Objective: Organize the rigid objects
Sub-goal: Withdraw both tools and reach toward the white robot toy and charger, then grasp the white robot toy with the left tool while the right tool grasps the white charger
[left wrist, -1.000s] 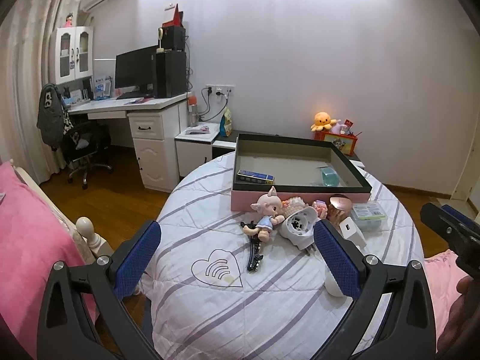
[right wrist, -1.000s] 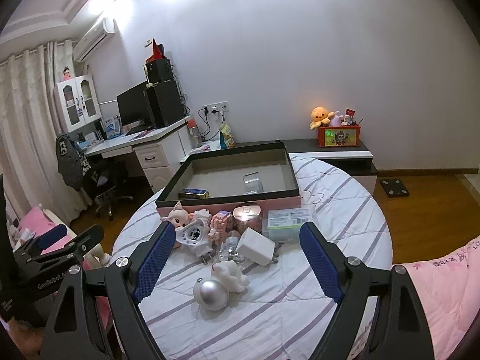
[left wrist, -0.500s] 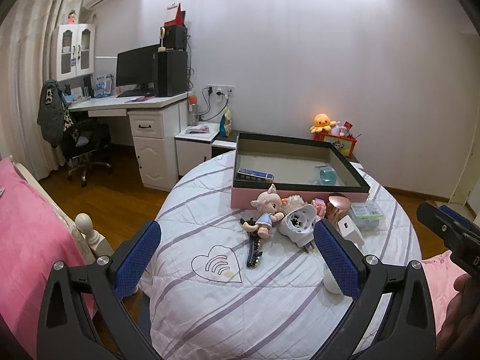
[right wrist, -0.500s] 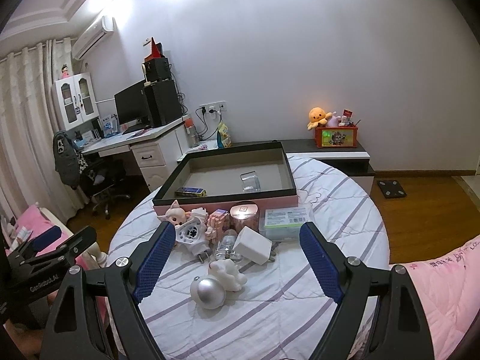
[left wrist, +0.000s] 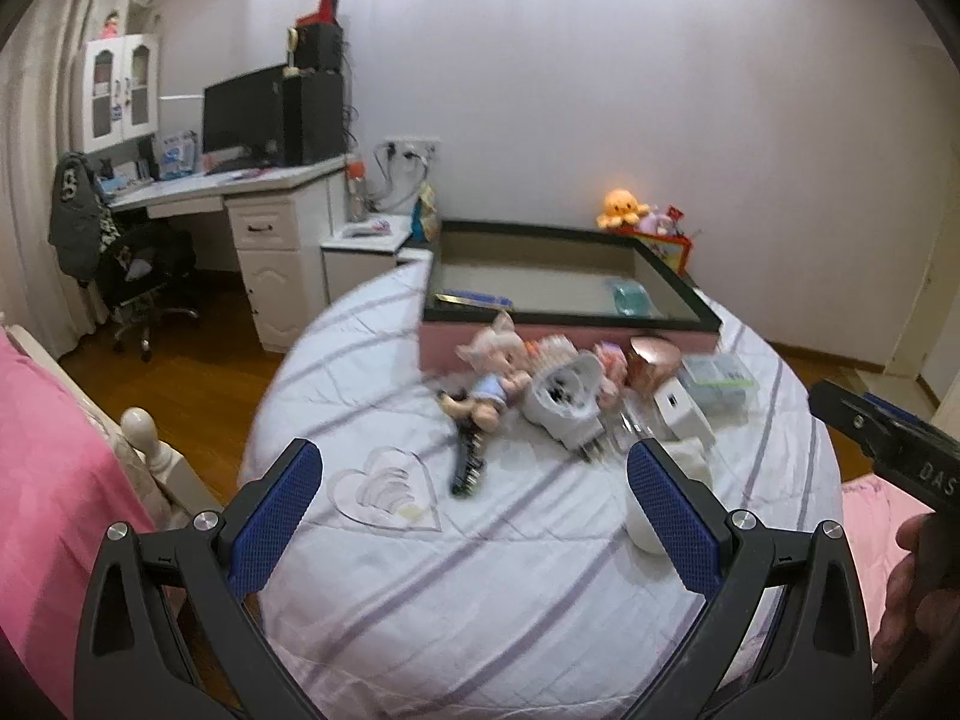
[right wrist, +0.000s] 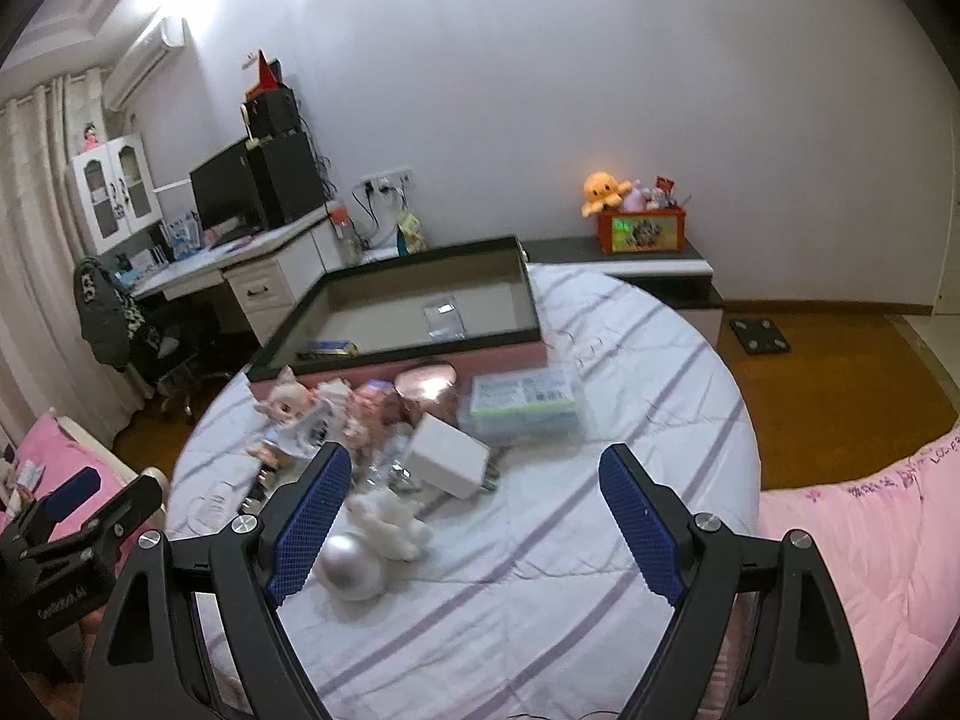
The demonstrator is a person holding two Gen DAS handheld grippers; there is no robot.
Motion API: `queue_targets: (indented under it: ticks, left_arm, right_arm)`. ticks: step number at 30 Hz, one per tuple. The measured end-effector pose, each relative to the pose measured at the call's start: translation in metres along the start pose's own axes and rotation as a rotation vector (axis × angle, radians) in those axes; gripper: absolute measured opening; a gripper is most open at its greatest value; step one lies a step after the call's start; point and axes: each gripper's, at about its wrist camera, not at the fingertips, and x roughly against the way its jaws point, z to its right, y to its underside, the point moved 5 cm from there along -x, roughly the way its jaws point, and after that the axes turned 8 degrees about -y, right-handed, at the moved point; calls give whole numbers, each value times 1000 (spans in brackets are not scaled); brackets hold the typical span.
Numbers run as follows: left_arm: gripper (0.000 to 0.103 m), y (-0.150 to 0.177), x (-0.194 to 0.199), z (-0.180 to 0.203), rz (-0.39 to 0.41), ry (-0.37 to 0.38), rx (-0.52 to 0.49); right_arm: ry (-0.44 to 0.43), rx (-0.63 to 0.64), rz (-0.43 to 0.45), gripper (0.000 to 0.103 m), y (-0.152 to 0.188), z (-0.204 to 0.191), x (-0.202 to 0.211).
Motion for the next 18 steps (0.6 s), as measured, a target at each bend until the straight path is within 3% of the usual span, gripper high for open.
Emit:
queue_targets:
  ticks: [6,18]
  left_arm:
    - [103,22,-21,34,-62,55,-47]
    - [103,41,-70,90,-134,136,-117]
  right_arm:
    - [8,-18,-62,86,15,12,-18]
    - [19,-96,-96,86,27,45,-32]
